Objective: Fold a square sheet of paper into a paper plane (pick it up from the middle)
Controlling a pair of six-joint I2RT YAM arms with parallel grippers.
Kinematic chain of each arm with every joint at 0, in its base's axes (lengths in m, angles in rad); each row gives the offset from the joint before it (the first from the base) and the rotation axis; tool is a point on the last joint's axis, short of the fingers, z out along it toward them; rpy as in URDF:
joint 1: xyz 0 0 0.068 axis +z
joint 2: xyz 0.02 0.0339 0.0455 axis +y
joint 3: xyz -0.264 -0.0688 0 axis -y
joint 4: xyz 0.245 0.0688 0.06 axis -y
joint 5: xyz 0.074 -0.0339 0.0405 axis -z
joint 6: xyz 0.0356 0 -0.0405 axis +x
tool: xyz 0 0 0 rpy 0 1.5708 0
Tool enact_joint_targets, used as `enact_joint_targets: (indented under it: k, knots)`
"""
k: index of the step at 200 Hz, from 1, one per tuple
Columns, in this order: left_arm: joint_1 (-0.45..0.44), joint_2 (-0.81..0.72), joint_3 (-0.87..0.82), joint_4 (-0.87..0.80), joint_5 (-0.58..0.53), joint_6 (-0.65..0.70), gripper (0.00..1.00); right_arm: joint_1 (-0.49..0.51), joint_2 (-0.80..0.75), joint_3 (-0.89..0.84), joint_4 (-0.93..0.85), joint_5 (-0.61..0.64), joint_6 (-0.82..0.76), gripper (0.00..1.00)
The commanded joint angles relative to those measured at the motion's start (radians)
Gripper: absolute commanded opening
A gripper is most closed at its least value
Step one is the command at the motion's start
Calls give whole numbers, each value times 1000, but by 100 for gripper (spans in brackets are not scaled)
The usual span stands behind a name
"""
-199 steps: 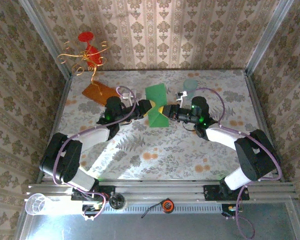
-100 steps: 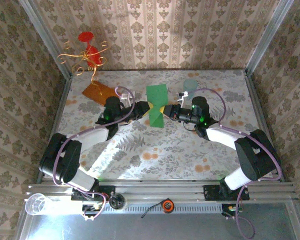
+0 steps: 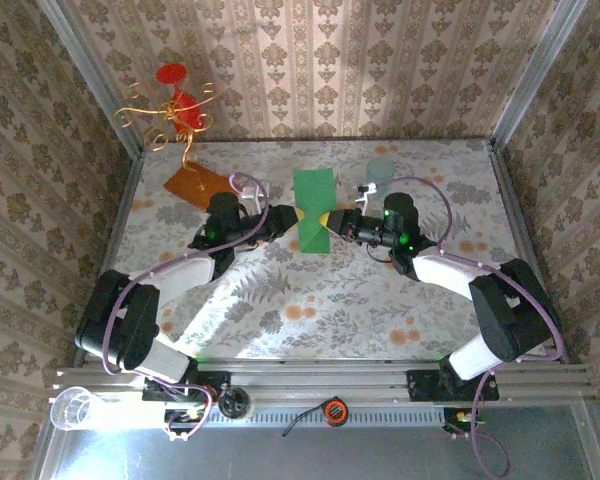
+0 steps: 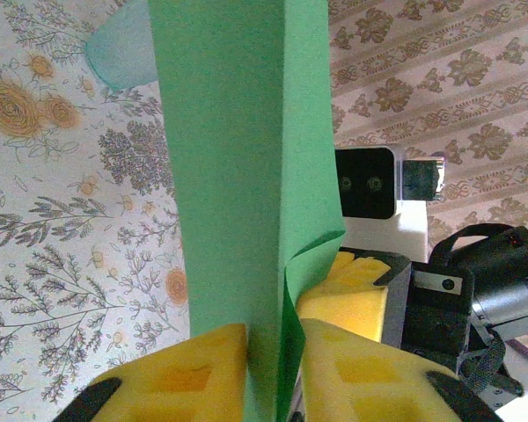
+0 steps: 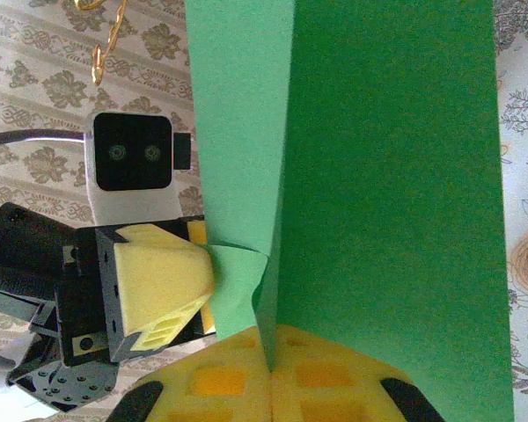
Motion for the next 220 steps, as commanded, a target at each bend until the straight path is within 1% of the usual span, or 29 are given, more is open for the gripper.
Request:
enact_joint_targets:
  k: [1,42,66,91,109,117,120,126,139,141,155,160,178,185,187,190,220]
  knots:
    - [6,2,39,-13,22,31,22,-3,10,-6,2,7,2,8]
    - [8,15,64,-51,24,33,15,-5,8,-8,-6,13,-3,13]
    - [10,13,72,-82,17,46,12,-7,2,-7,-24,19,-9,18]
    - [18,4,68,-119,2,66,10,-18,-18,-9,-68,38,-22,32]
    - [21,-13,67,-176,-12,99,10,-32,-44,-9,-143,67,-43,43]
    - [21,-24,71,-223,-22,125,9,-39,-58,-8,-189,90,-59,48]
    - [47,-27,71,-244,-27,135,9,-42,-64,-8,-205,99,-65,50]
    - [55,-37,76,-290,-36,163,8,-47,-78,-10,-238,118,-80,52]
    - [59,-73,97,-435,-84,253,7,-53,-109,-11,-315,168,-116,59]
    - [59,-78,101,-464,-115,273,7,-54,-114,-12,-329,176,-122,60]
    - [52,-110,159,-680,-229,402,6,-58,-131,-5,-426,239,-172,65]
    - [48,-118,183,-757,-273,446,6,-60,-168,-1,-457,265,-185,66]
    - [34,-133,274,-992,-442,584,5,-64,-199,10,-555,338,-231,68]
    - [34,-133,304,-1064,-513,623,5,-67,-207,13,-586,359,-244,68]
    - [11,-133,314,-1084,-531,633,5,-68,-210,14,-593,366,-247,68]
    - [-1,-133,326,-1109,-558,646,5,-70,-213,15,-603,374,-251,68]
    - [-64,-107,447,-1319,-830,745,5,-81,-232,25,-693,459,-272,69]
